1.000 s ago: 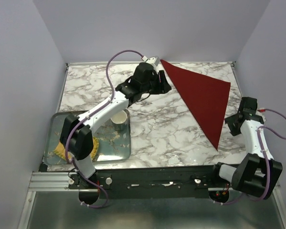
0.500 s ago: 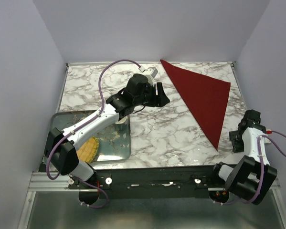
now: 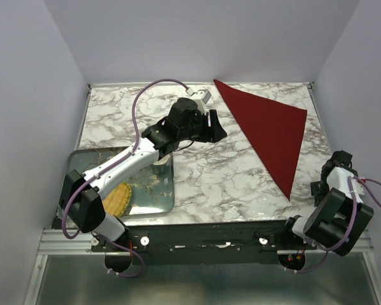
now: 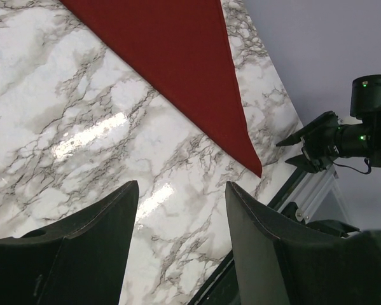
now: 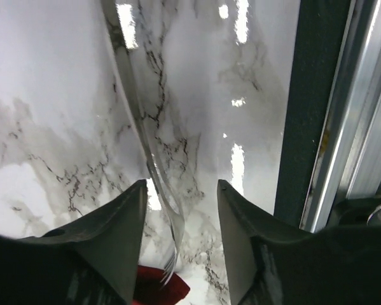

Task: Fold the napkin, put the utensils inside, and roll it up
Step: Grab a utensil with the right arm

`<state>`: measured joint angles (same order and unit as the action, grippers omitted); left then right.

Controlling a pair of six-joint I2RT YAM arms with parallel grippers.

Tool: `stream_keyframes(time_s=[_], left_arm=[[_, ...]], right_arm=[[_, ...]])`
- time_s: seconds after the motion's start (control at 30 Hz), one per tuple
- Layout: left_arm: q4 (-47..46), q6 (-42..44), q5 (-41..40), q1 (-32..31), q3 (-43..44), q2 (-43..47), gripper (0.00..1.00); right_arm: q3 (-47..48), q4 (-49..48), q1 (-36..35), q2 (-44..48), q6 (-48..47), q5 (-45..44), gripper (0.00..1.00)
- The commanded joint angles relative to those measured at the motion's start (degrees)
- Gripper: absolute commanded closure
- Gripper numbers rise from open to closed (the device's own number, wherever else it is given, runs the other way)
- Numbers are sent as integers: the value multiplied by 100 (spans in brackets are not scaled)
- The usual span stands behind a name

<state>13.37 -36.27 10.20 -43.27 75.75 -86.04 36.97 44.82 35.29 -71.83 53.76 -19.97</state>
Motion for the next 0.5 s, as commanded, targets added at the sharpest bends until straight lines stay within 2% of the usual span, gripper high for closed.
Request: stream_keyframes(time_s=[0.0, 0.17, 0.47], left_arm=[[-44, 59, 141, -24, 151, -36, 35], [-45, 76, 141, -24, 151, -1, 35], [-27, 94, 132, -24, 72, 114, 35]], right_arm=[[12, -526, 40, -111, -164, -105, 48], [-58, -676, 40, -375, -120, 80, 55], [-50, -641, 40, -525, -49, -51, 92]])
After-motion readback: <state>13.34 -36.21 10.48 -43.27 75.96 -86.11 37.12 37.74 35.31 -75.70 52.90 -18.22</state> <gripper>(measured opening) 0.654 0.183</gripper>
